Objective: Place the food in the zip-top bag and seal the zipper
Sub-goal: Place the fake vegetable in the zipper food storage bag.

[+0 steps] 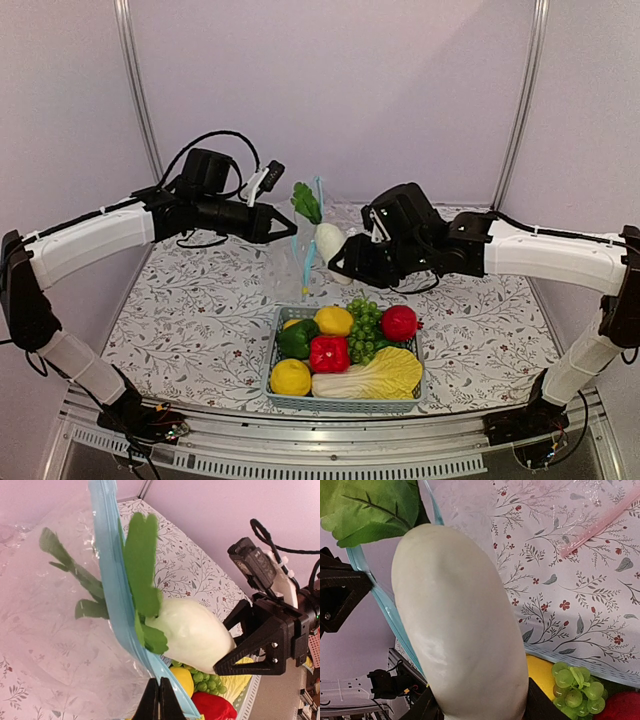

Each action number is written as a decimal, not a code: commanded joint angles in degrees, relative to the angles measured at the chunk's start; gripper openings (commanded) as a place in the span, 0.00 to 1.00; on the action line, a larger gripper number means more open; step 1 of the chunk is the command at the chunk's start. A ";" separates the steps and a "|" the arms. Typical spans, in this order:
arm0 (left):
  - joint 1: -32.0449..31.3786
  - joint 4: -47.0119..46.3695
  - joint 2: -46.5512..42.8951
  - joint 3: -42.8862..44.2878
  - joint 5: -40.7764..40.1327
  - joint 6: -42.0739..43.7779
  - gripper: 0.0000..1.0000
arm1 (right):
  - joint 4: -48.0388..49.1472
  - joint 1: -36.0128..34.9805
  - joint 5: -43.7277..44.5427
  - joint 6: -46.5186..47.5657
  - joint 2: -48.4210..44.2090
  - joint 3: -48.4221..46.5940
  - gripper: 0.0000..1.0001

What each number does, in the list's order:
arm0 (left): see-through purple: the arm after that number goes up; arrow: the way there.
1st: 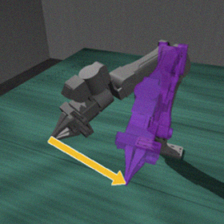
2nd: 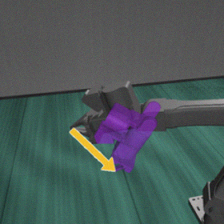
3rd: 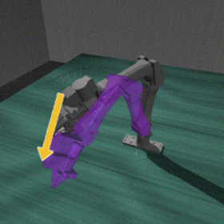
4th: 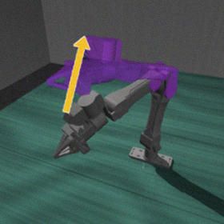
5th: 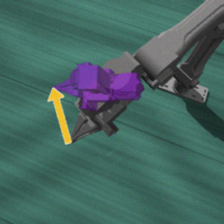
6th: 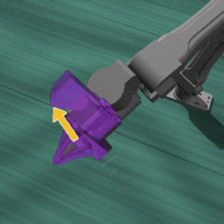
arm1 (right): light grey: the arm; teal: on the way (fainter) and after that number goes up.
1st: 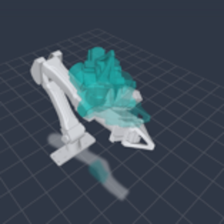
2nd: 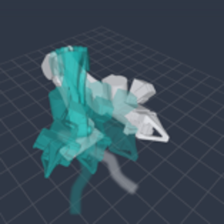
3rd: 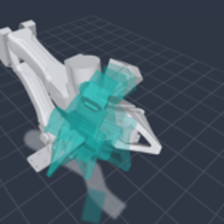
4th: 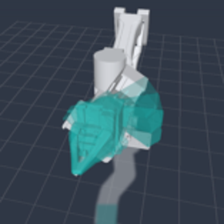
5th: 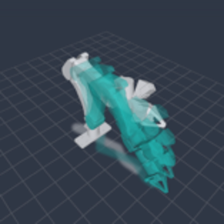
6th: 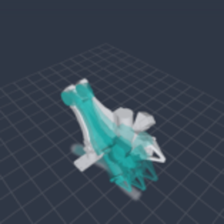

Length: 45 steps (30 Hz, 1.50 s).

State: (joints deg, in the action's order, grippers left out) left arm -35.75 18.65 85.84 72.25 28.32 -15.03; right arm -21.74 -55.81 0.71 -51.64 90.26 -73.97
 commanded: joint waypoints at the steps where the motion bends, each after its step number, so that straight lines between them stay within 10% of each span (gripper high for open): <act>1: -0.66 -2.07 -0.48 -0.54 3.73 0.80 0.00 | -4.29 0.55 -0.04 0.60 1.90 -3.64 0.27; 45: -3.48 -3.27 0.19 0.15 13.48 2.61 0.00 | -1.04 3.33 -11.58 2.11 10.58 -14.25 0.40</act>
State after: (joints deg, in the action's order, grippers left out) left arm -39.94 19.07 87.72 73.56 41.15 -10.41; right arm -24.62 -52.73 -9.43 -49.06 99.79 -86.98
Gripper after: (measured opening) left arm 0.005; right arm 0.481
